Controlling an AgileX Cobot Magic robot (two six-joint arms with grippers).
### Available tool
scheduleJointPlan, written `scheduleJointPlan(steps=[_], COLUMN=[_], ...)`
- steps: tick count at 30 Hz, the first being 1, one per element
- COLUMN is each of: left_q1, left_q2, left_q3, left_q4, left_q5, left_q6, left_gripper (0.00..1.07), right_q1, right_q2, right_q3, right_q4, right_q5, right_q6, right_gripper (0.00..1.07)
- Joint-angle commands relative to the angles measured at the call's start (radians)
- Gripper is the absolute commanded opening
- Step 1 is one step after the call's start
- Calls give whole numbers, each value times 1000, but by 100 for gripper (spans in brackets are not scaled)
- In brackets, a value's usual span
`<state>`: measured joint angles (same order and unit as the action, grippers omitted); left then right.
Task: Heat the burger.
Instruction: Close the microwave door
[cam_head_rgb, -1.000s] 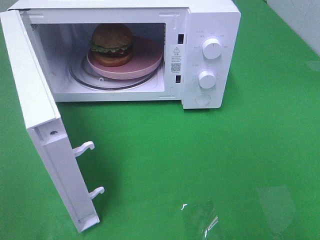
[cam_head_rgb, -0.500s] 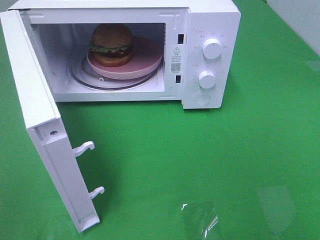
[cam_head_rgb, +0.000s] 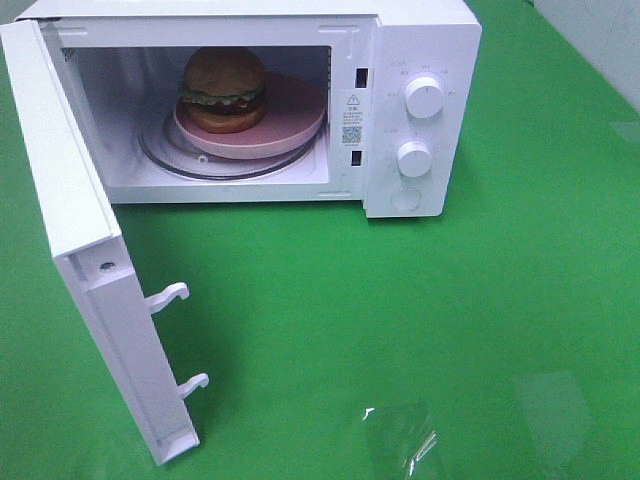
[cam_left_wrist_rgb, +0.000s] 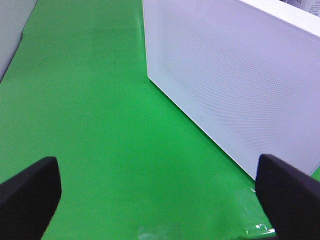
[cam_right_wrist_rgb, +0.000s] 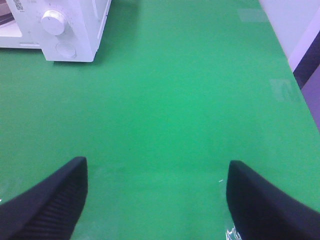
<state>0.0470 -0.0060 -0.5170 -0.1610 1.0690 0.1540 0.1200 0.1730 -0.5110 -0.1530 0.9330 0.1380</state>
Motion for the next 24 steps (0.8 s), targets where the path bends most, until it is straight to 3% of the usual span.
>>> scheduleJointPlan(steps=[1, 24], left_q1=[5, 5], left_q2=[-5, -5], left_q3=[1, 1], left_q4=[-3, -3], left_q5=[2, 2], left_q6=[-1, -1], left_gripper=[98, 98], right_q1=[-1, -1], right_q2=[-9, -9], right_q3=[10, 10], right_q4=[5, 6], right_q5=[23, 23], right_q6=[15, 15], right_gripper=[73, 73])
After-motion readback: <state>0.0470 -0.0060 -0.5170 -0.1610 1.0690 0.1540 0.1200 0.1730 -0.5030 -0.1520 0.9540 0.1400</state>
